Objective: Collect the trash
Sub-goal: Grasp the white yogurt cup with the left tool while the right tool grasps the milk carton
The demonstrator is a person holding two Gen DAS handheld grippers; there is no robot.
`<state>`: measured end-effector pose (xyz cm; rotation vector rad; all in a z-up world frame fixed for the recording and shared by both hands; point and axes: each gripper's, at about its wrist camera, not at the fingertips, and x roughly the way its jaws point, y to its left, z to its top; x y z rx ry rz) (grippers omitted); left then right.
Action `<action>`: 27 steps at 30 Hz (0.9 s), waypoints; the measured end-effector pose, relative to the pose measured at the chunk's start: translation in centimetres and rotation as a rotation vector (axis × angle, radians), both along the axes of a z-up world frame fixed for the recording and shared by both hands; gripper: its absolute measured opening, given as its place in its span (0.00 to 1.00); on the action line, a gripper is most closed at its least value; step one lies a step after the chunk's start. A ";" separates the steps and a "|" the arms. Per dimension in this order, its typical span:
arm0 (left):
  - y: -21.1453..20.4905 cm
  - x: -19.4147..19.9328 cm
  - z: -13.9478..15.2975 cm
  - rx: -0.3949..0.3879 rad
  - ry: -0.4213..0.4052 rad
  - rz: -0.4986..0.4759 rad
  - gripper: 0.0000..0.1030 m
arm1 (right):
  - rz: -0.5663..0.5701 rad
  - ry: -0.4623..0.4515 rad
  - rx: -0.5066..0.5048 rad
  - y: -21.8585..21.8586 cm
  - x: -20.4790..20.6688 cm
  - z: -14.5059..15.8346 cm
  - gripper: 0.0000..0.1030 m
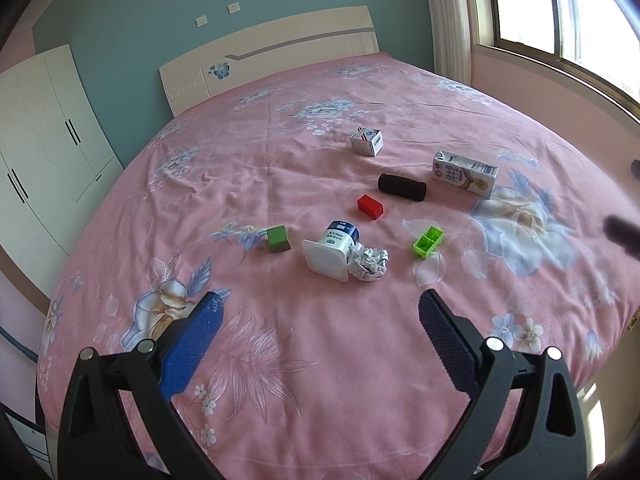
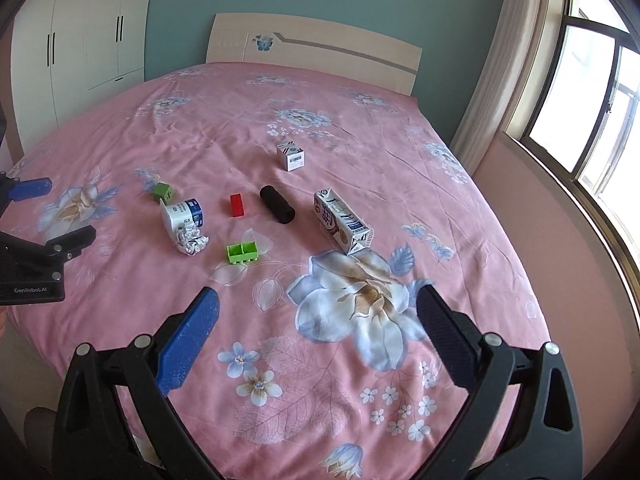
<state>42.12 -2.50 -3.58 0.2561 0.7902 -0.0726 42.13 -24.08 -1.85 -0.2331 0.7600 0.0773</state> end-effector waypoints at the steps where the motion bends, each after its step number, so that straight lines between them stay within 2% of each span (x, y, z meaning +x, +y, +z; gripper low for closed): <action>1: -0.1 1.3 -0.4 0.003 0.014 -0.010 0.97 | 0.010 0.007 -0.012 -0.2 1.7 -0.3 0.94; 6: -0.2 8.0 -3.3 0.031 0.104 -0.050 0.97 | 0.080 0.086 -0.100 -1.1 10.8 -3.5 0.94; 12: -1.2 14.9 -7.2 0.103 0.195 -0.126 0.97 | 0.100 0.241 -0.120 -3.0 21.1 -9.2 0.94; 14: -1.4 16.7 -8.9 0.115 0.248 -0.165 0.97 | 0.123 0.291 -0.125 -3.3 23.7 -11.0 0.94; 19: -1.8 19.7 -12.3 0.143 0.328 -0.213 0.97 | 0.170 0.379 -0.151 -2.9 28.2 -14.4 0.94; 23: -1.7 21.6 -14.5 0.116 0.400 -0.207 0.95 | 0.216 0.429 -0.237 -1.2 30.4 -17.5 0.93; 25: -1.6 22.3 -15.3 0.081 0.442 -0.205 0.84 | 0.232 0.453 -0.258 -0.7 31.1 -18.8 0.93; 27: -1.4 22.9 -15.9 0.027 0.487 -0.192 0.78 | 0.236 0.469 -0.273 -0.3 31.8 -19.9 0.93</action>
